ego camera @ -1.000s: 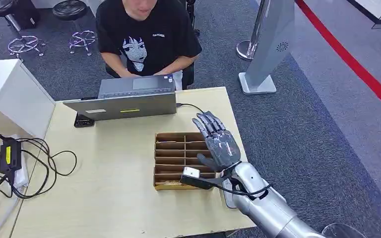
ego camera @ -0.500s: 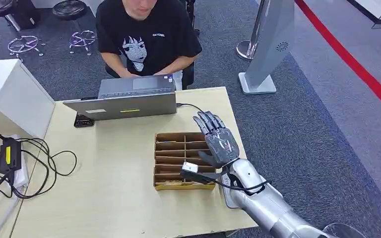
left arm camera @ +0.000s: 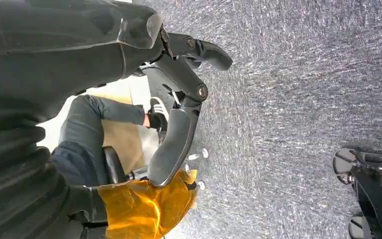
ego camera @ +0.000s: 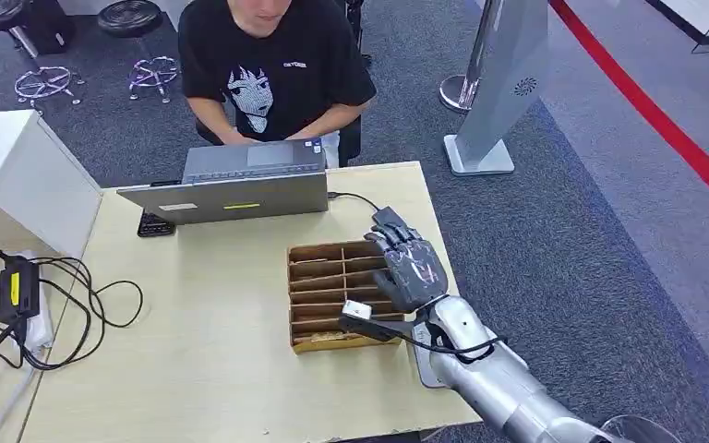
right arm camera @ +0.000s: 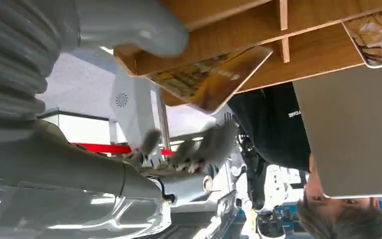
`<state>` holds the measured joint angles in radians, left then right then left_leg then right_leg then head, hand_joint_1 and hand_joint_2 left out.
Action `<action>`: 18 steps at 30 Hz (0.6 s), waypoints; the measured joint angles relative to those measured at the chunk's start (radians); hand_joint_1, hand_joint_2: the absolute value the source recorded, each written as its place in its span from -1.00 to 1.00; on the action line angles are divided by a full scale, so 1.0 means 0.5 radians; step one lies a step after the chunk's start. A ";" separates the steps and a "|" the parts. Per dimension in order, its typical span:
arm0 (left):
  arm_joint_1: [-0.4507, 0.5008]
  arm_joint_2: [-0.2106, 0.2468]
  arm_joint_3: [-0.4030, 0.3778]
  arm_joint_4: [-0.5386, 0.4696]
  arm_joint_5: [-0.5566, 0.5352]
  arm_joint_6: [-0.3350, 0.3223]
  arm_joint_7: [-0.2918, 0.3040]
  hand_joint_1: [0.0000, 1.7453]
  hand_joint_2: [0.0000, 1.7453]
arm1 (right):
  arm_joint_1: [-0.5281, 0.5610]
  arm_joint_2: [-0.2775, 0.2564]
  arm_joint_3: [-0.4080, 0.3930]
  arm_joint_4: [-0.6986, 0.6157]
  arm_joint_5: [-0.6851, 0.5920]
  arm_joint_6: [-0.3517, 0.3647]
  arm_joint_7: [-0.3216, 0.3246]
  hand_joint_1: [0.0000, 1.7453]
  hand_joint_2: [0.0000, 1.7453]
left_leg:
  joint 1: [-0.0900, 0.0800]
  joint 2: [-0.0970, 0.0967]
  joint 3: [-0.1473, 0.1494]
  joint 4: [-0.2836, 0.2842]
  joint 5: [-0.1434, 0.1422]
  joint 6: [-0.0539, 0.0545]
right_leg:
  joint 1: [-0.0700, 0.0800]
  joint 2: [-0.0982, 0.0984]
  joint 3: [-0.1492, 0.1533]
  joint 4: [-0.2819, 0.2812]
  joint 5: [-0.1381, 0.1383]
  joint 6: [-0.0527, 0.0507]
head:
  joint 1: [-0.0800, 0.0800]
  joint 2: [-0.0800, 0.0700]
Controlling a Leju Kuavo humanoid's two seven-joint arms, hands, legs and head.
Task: Pass the card to the sensor for recognition and then transmit it.
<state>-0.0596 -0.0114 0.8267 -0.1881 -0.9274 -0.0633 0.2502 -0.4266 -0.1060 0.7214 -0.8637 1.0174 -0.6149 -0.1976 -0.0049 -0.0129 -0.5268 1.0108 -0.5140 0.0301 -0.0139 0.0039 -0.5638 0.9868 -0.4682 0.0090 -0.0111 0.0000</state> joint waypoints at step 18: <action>0.000 0.001 0.005 0.000 -0.018 0.000 0.000 -1.00 1.00 | 0.001 0.002 -0.022 0.010 -0.004 0.001 -0.008 0.98 1.00 | 0.000 0.000 0.000 0.000 0.000 0.000 | 0.000 0.000 0.000 0.000 0.000 0.000 | 0.001 0.000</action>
<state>-0.0597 -0.0111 0.8289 -0.1881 -0.9365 -0.0633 0.2502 -0.4261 -0.1049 0.7103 -0.8587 1.0155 -0.6146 -0.2014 -0.0049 -0.0129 -0.5268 1.0108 -0.5140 0.0301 -0.0139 0.0039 -0.5639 0.9868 -0.4683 0.0090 -0.0107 0.0000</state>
